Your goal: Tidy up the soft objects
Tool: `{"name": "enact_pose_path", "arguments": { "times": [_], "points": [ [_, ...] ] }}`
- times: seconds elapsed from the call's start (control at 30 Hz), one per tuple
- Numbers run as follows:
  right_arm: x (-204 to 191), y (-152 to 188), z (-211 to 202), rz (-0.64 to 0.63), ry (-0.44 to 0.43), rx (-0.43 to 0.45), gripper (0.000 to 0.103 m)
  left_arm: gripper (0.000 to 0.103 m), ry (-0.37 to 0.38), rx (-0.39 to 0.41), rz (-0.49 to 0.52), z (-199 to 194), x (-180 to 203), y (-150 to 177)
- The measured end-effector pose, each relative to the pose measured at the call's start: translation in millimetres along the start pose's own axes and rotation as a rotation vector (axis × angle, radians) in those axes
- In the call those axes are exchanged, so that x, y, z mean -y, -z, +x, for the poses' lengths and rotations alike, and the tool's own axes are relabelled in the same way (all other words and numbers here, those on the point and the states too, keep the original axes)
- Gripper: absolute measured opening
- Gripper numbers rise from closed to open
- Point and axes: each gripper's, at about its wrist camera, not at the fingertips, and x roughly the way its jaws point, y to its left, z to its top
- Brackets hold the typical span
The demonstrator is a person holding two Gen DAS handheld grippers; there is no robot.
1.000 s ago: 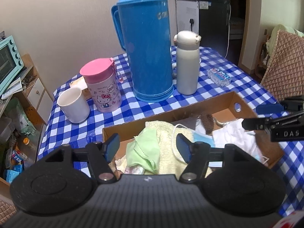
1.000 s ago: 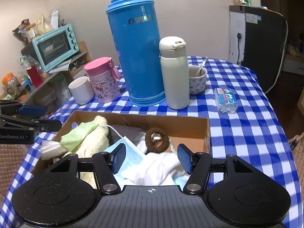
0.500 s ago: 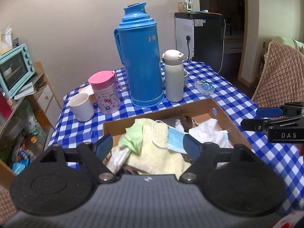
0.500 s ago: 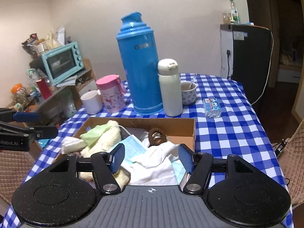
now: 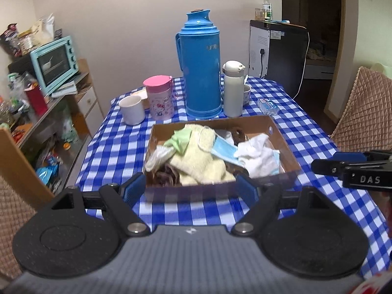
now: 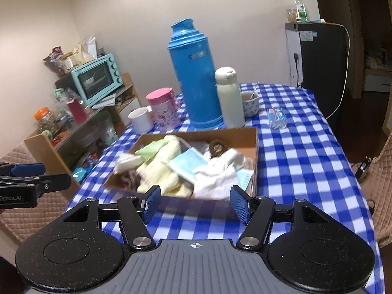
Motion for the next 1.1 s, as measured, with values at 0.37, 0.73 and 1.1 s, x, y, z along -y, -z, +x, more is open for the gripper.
{"name": "enact_pose_path", "arguments": {
  "times": [0.37,0.73,1.1],
  "points": [
    [-32,51,-43,0.018,0.014,-0.099,0.063,0.079,-0.012,-0.069,-0.036,-56,1,52],
    [-80,108,-98,0.06,0.085,-0.135,0.063,0.079,0.045,-0.132,-0.01,-111,-9,108],
    [-123,155,-143,0.085,0.134,-0.171,0.063,0.079,0.088,-0.183,0.005,-157,-23,160]
  ]
}}
